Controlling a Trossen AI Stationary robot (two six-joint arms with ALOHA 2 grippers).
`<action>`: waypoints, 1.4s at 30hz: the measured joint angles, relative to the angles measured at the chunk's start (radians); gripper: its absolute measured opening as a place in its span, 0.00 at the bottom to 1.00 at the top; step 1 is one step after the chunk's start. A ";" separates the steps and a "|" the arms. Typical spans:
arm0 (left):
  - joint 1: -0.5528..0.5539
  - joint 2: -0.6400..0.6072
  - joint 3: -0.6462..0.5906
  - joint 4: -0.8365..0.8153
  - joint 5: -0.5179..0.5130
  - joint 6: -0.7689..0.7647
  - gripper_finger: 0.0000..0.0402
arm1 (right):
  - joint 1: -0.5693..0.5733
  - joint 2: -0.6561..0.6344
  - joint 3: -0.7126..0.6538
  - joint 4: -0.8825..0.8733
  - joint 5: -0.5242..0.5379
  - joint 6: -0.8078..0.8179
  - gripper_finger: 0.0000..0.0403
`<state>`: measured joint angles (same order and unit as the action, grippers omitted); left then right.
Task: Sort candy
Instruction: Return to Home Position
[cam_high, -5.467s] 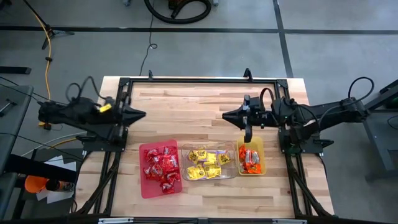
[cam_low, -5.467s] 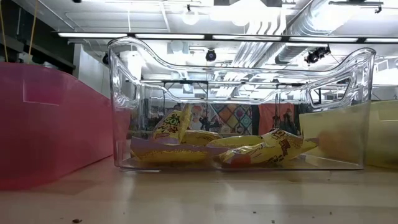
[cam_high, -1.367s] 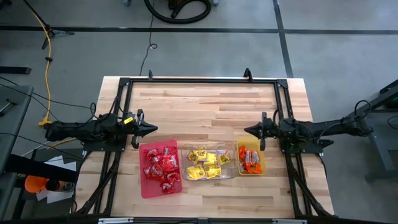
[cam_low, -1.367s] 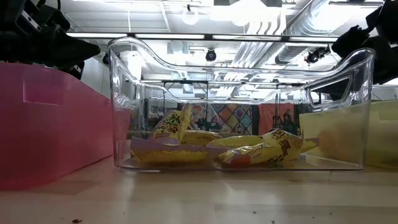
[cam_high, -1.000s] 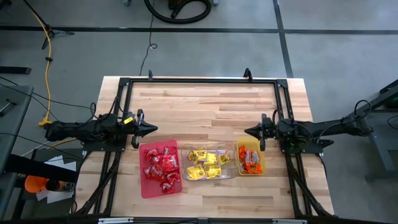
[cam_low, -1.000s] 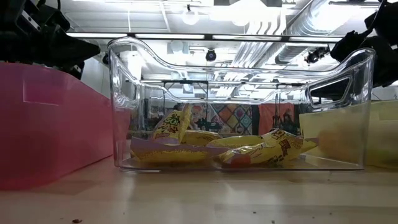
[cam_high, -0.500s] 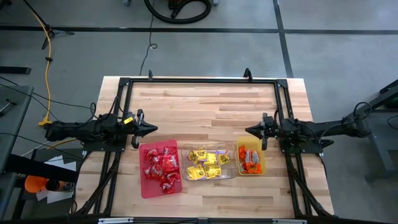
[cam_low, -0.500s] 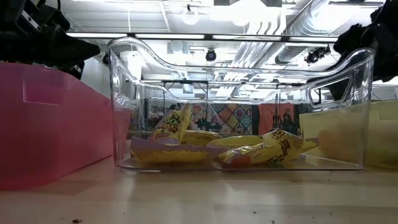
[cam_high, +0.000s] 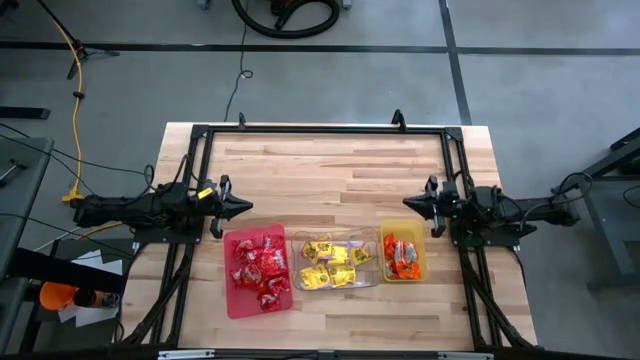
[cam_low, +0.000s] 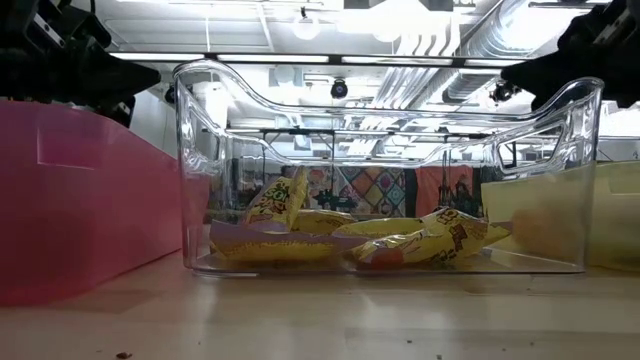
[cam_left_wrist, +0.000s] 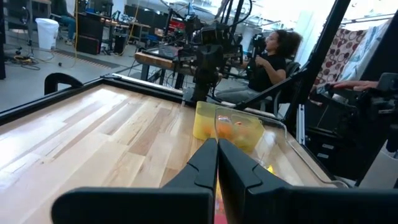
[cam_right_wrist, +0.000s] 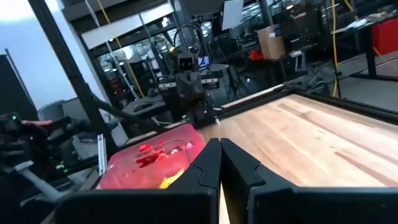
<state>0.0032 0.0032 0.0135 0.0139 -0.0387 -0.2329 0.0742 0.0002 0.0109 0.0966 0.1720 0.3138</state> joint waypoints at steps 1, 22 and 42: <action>0.000 0.000 0.000 0.000 0.000 0.000 0.00 | 0.008 0.000 0.000 -0.006 0.000 0.000 0.00; 0.000 0.000 0.000 -0.002 0.001 0.000 0.00 | 0.058 0.000 0.000 -0.055 -0.004 0.000 0.00; 0.000 0.000 -0.001 -0.002 0.001 0.000 0.00 | 0.058 0.014 -0.001 -0.056 -0.003 0.000 0.00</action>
